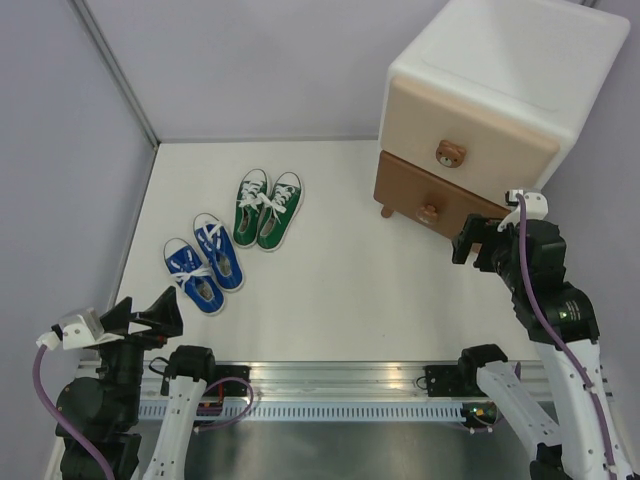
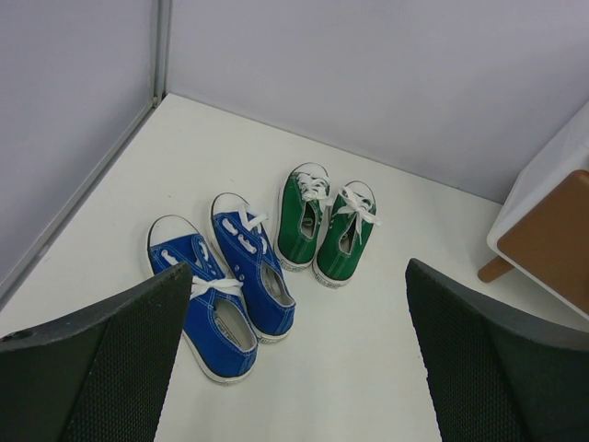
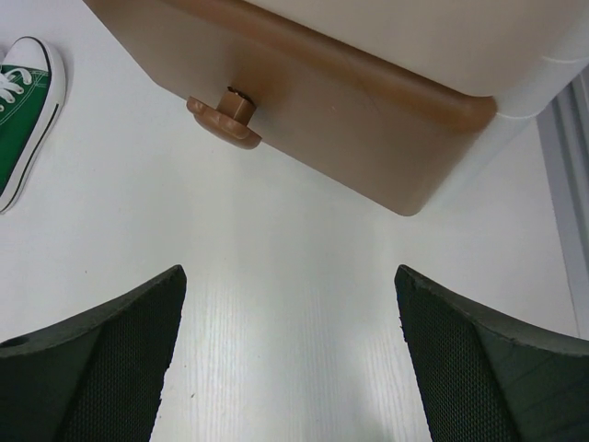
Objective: Place and organize the shoes in the shoe cabinet
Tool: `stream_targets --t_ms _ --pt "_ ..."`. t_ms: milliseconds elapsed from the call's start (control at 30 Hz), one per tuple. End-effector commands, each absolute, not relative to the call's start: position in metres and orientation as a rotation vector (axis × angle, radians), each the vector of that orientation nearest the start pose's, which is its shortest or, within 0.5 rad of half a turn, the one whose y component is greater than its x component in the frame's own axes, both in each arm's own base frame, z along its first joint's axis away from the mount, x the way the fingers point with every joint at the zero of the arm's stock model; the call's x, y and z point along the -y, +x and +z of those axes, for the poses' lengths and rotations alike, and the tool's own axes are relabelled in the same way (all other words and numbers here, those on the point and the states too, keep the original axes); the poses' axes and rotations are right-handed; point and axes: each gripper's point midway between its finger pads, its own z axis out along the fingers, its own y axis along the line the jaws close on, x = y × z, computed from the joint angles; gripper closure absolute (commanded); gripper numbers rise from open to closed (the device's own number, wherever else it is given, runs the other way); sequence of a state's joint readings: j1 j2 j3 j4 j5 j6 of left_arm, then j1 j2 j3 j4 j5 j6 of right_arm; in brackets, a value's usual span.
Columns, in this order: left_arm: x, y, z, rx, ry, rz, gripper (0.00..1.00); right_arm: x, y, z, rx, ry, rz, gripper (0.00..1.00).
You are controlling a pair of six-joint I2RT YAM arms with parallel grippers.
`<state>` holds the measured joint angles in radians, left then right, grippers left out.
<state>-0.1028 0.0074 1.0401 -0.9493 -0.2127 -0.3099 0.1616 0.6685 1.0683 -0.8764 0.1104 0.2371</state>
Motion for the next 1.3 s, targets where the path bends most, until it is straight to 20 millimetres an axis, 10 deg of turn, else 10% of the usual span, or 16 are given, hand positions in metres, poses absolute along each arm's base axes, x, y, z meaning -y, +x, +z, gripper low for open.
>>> stream_targets --t_ms 0,600,1267 --pt "-0.020 0.078 0.337 -1.427 -0.361 -0.186 0.01 -0.038 0.231 0.280 -2.012 0.134 0.210 0.02" --pt "-0.018 0.081 0.337 -1.442 -0.349 -0.186 0.01 -0.096 0.290 0.250 -2.058 -0.103 0.194 0.14" --pt "-0.016 0.079 0.337 -1.439 -0.329 -0.191 0.01 -0.097 0.348 0.213 -2.052 -0.335 -0.060 0.22"
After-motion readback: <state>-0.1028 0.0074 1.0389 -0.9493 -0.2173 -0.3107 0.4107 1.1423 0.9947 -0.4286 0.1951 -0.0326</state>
